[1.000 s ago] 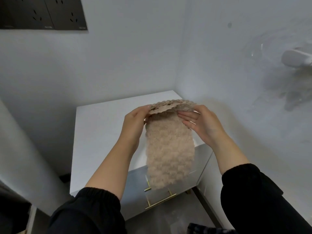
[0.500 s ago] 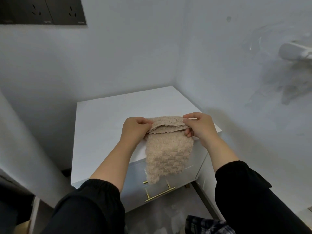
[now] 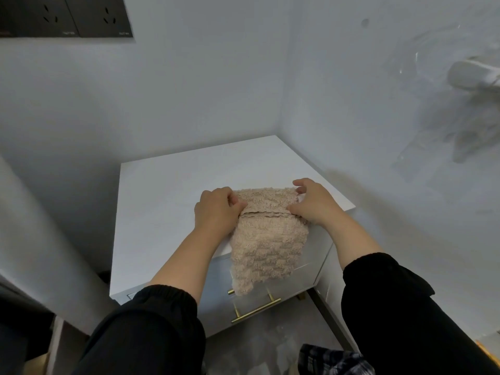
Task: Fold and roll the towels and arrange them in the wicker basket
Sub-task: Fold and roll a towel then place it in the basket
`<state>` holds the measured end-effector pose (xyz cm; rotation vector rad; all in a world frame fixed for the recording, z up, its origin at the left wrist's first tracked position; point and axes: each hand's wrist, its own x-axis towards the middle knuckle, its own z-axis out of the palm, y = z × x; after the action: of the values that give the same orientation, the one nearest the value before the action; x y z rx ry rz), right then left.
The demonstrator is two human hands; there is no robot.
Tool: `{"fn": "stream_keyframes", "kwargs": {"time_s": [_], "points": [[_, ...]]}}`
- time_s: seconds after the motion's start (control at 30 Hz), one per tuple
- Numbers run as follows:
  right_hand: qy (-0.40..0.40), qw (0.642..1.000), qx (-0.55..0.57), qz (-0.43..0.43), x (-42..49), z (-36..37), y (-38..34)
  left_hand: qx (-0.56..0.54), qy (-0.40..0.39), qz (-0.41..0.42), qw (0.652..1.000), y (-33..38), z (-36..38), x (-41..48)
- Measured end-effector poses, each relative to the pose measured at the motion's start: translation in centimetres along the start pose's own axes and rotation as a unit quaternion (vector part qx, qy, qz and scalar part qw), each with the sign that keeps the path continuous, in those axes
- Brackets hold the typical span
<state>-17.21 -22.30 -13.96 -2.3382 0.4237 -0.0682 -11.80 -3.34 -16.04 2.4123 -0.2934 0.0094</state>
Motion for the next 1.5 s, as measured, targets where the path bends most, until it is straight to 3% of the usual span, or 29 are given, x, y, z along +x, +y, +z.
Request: {"fn": "stream_keyframes", "kwargs": {"time_s": [0.2,0.33,0.6,0.8,1.27,1.5], "points": [[-0.04,0.998,0.042,0.017,0.0,-0.5,-0.1,-0.088,-0.083,-0.003,0.993,0.2,-1.5,0.2],[-0.067,0.996,0.059,0.017,-0.2,-1.0,-0.2,-0.043,-0.059,0.011,0.997,0.2,-1.8,0.3],[0.103,0.985,0.139,-0.027,-0.1,-0.9,-0.5,-0.105,0.1,0.054,0.988,1.6,-1.6,-0.4],[0.167,0.971,0.156,-0.075,0.1,-0.3,-0.4,-0.135,0.108,0.085,0.981,1.3,-1.2,-0.3],[0.099,0.991,-0.036,-0.078,-1.3,-0.4,1.6,0.022,-0.027,0.108,0.994,-0.2,-1.2,-0.6],[0.084,0.994,0.003,-0.074,-1.8,0.3,1.5,0.007,0.001,0.078,0.997,0.1,-0.8,-0.6]]}}
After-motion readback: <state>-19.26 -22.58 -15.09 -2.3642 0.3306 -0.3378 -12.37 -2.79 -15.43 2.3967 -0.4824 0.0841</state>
